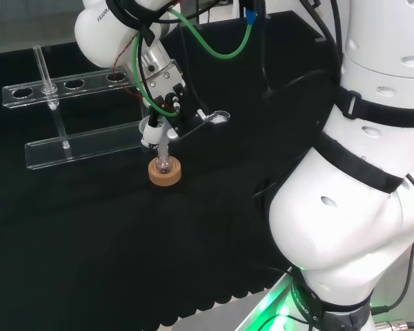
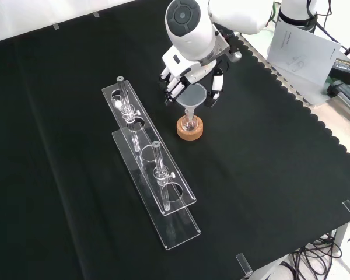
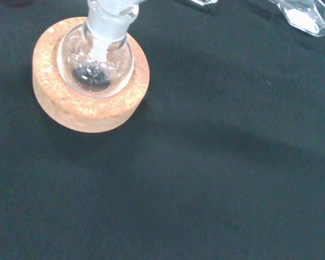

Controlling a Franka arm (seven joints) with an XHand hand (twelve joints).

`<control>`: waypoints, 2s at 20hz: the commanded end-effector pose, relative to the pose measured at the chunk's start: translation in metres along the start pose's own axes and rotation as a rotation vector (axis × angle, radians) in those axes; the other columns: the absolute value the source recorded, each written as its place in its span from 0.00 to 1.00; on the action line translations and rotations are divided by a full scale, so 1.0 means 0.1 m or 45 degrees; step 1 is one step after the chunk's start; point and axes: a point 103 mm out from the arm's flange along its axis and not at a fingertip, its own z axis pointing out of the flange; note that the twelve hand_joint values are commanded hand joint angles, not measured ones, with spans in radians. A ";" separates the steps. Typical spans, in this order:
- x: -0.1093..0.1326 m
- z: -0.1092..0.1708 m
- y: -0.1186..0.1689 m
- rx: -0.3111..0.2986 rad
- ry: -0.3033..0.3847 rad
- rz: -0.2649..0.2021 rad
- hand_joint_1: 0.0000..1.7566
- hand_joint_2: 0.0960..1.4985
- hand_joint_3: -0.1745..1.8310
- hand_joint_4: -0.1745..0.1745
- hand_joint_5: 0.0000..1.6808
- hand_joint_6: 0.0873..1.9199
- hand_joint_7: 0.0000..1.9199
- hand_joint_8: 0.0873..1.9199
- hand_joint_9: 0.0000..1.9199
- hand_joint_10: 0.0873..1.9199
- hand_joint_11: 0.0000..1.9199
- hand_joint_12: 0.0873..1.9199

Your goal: Place the funnel on the round-bottom flask.

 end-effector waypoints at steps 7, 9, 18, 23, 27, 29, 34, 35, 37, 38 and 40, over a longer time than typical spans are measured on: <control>0.00 0.06 -0.03 -0.003 0.022 -0.024 0.36 0.50 0.32 0.33 0.27 0.07 0.23 0.39 0.38 0.31 0.24 0.66; 0.00 0.07 -0.03 0.000 0.016 -0.028 0.35 0.49 0.32 0.33 0.27 0.07 0.21 0.39 0.37 0.31 0.24 0.66; 0.01 0.07 -0.07 0.026 0.035 -0.044 0.33 0.43 0.30 0.36 0.18 0.00 0.10 0.36 0.26 0.32 0.17 0.69; 0.01 0.05 -0.10 0.014 0.030 -0.047 0.29 0.41 0.27 0.41 0.10 0.00 0.00 0.27 0.13 0.33 0.10 0.72; -0.02 -0.02 -0.15 -0.023 0.042 -0.045 0.28 0.41 0.25 0.42 0.08 0.00 0.00 0.24 0.11 0.34 0.09 0.72; -0.06 -0.08 -0.17 -0.035 0.053 -0.044 0.28 0.41 0.25 0.42 0.08 0.00 0.00 0.22 0.10 0.34 0.08 0.72; -0.21 -0.28 -0.27 -0.112 0.116 -0.063 0.28 0.41 0.24 0.42 0.08 0.00 0.00 0.22 0.10 0.34 0.07 0.73; -0.24 -0.33 -0.29 -0.134 0.137 -0.071 0.28 0.42 0.24 0.42 0.08 0.00 0.00 0.22 0.11 0.35 0.07 0.73; -0.30 -0.39 -0.33 -0.140 0.154 -0.083 0.29 0.42 0.24 0.42 0.09 0.00 0.00 0.24 0.12 0.34 0.07 0.73; -0.33 -0.41 -0.34 -0.144 0.161 -0.083 0.29 0.43 0.24 0.42 0.10 0.00 0.00 0.24 0.13 0.34 0.08 0.73; -0.41 -0.45 -0.37 -0.168 0.179 -0.091 0.30 0.43 0.24 0.41 0.10 0.00 0.00 0.24 0.13 0.34 0.08 0.73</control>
